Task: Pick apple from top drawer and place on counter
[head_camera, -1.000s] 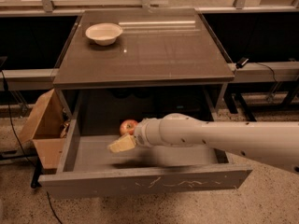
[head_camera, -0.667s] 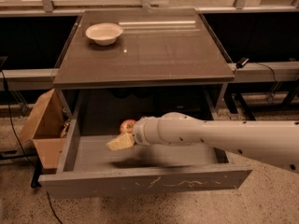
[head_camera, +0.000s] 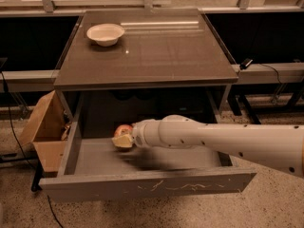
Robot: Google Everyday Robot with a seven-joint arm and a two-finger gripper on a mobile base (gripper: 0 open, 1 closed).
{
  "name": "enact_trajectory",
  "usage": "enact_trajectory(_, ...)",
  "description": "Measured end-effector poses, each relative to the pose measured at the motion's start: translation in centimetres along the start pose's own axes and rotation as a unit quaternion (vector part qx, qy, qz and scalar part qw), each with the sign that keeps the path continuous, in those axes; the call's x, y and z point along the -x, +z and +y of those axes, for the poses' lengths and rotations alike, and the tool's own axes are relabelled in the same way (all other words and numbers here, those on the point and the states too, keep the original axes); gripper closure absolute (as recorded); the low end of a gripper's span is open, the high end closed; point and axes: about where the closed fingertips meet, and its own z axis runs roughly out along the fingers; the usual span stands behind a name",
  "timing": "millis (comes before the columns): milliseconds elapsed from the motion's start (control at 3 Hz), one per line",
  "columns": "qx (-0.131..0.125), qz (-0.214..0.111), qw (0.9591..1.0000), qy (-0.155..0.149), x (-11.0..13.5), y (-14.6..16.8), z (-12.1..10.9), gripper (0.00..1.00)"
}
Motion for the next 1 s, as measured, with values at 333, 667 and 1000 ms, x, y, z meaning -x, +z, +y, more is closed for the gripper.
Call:
enact_trajectory(333,0.008,-0.009,0.9999,-0.001,0.1,-0.1,0.6,0.66)
enact_trajectory(667,0.025,-0.036,0.9987,-0.027,1.2,-4.0,2.0,0.95)
enact_trajectory(1000,0.036,-0.052,0.9970,-0.045,2.1,-10.1,2.9,1.00)
